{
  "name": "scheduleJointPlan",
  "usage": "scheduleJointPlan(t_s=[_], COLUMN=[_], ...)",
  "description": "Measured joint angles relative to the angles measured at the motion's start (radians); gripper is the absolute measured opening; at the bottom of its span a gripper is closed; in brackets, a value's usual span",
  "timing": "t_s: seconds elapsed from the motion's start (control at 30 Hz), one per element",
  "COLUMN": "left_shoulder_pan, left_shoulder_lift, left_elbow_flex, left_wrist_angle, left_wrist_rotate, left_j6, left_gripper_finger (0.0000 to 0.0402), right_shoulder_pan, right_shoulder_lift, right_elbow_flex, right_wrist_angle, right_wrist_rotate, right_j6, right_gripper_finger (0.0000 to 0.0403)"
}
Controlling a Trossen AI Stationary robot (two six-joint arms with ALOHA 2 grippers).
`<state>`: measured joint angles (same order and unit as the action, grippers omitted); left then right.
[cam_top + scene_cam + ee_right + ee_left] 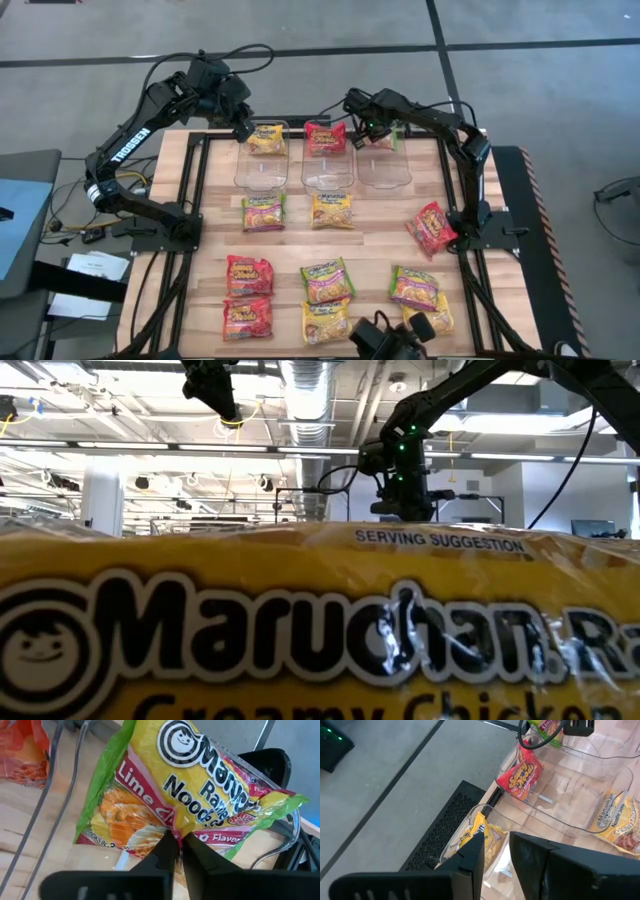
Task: Sort Maruchan noodles
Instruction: Put the green noodle pack into the right transparent bin
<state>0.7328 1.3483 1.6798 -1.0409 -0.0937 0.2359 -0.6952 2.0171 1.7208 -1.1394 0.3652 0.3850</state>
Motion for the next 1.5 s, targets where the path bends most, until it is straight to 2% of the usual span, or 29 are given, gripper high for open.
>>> scheduleJointPlan(t_s=[0.33,0.63,1.5], left_shoulder_pan=[0.000,0.000,0.000], left_shoulder_lift=[0.000,0.000,0.000], left_elbow_flex=[0.000,0.000,0.000], left_wrist_angle=[0.000,0.000,0.000], left_wrist_rotate=[-0.001,-0.001,-0.001], left_j6=[0.000,0.000,0.001], left_gripper_finger=[0.0080,0.0080,0.0080], right_shoulder_pan=[0.000,0.006,0.020], right_shoulder_lift=[0.000,0.000,0.000], right_elbow_flex=[0.000,0.000,0.000], right_wrist_angle=[0.023,0.025,0.018], right_wrist_rotate=[0.028,0.029,0.030], right_j6=[0.000,0.000,0.000], right_gripper_finger=[0.0126,0.0170,0.0179])
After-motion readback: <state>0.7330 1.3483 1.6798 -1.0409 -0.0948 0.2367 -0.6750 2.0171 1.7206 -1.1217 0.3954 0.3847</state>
